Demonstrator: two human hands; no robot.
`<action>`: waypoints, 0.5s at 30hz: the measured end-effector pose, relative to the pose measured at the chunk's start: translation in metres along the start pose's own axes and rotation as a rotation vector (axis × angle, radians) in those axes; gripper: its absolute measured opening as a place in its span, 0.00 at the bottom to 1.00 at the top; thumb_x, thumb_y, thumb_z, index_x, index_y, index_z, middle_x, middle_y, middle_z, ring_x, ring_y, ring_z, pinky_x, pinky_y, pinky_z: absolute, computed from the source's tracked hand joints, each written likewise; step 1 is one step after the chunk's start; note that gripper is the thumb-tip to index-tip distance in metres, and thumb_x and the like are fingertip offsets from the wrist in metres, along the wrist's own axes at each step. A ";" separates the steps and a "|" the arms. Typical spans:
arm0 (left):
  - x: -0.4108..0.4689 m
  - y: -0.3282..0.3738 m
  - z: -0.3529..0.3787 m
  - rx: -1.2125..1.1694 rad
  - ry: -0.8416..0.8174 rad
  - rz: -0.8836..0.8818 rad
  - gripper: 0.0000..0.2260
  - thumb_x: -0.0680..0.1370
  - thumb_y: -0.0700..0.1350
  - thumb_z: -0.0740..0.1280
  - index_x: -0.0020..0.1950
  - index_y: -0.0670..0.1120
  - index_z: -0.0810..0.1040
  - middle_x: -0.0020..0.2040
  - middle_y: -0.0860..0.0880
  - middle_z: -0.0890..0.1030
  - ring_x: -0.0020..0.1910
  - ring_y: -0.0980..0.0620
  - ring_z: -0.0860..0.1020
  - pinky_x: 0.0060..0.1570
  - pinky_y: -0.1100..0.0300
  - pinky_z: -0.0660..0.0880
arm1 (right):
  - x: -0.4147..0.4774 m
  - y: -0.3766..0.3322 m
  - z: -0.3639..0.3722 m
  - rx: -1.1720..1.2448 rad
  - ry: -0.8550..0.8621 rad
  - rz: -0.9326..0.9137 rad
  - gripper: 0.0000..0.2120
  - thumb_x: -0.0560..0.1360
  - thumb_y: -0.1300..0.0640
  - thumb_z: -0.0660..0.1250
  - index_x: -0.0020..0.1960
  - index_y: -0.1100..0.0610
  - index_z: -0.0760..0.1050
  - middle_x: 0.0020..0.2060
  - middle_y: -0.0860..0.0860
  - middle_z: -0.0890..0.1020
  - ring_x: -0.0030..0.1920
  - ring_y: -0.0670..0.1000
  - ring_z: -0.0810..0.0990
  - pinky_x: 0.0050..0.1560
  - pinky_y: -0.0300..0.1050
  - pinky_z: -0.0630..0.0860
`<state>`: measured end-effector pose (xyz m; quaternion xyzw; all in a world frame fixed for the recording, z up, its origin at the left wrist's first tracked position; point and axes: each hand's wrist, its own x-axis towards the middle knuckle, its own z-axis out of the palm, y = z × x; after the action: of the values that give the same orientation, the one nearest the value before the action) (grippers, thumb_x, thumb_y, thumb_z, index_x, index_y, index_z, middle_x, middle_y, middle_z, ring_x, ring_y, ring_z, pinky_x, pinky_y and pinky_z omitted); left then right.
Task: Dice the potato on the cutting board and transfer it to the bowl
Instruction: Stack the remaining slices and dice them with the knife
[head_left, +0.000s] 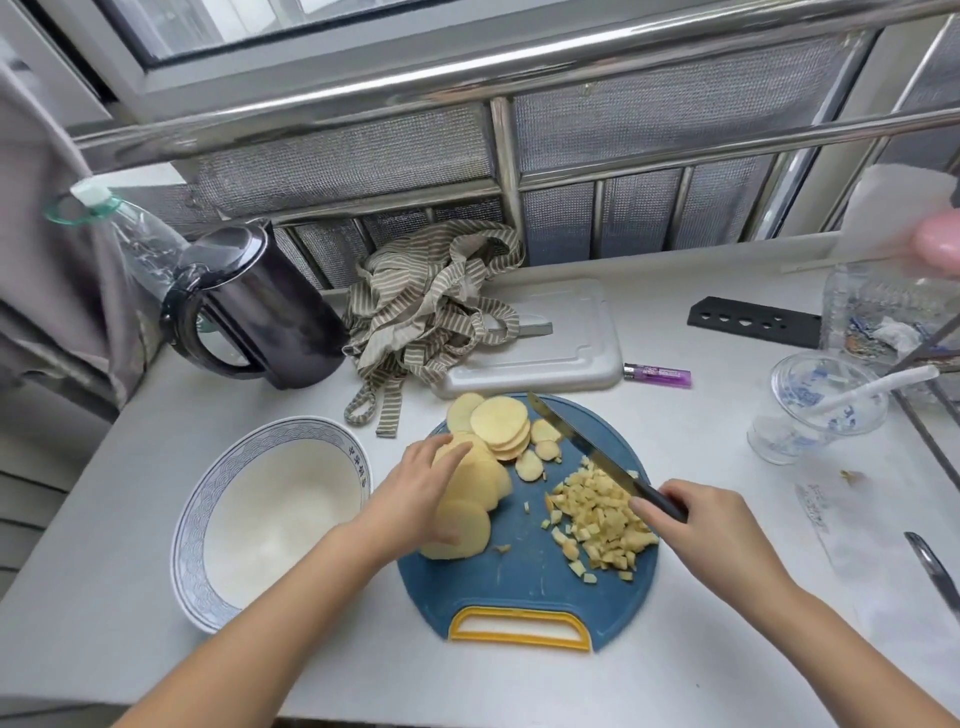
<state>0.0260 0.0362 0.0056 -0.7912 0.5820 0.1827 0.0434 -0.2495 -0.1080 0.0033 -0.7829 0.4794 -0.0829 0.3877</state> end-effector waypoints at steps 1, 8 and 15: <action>-0.004 -0.002 0.006 0.024 0.010 0.005 0.47 0.68 0.55 0.77 0.79 0.50 0.51 0.77 0.47 0.53 0.75 0.47 0.54 0.72 0.57 0.56 | 0.000 -0.001 0.002 0.007 -0.009 -0.005 0.16 0.74 0.46 0.69 0.33 0.54 0.74 0.25 0.50 0.74 0.28 0.47 0.70 0.29 0.39 0.62; -0.003 0.008 0.023 0.001 0.008 -0.047 0.44 0.71 0.50 0.73 0.79 0.50 0.50 0.73 0.48 0.58 0.70 0.48 0.58 0.69 0.60 0.56 | -0.005 -0.006 0.013 0.027 -0.073 -0.059 0.14 0.75 0.46 0.69 0.34 0.51 0.75 0.25 0.48 0.75 0.27 0.46 0.70 0.27 0.36 0.65; 0.000 0.015 0.026 -0.204 0.122 -0.128 0.32 0.71 0.46 0.74 0.70 0.48 0.64 0.65 0.49 0.65 0.63 0.50 0.64 0.64 0.57 0.63 | -0.013 -0.004 0.014 0.037 -0.103 -0.084 0.14 0.74 0.47 0.70 0.32 0.49 0.73 0.23 0.47 0.72 0.25 0.44 0.68 0.28 0.37 0.65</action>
<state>0.0057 0.0385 -0.0166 -0.8368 0.5101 0.1893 -0.0613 -0.2461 -0.0888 -0.0003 -0.7984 0.4238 -0.0674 0.4225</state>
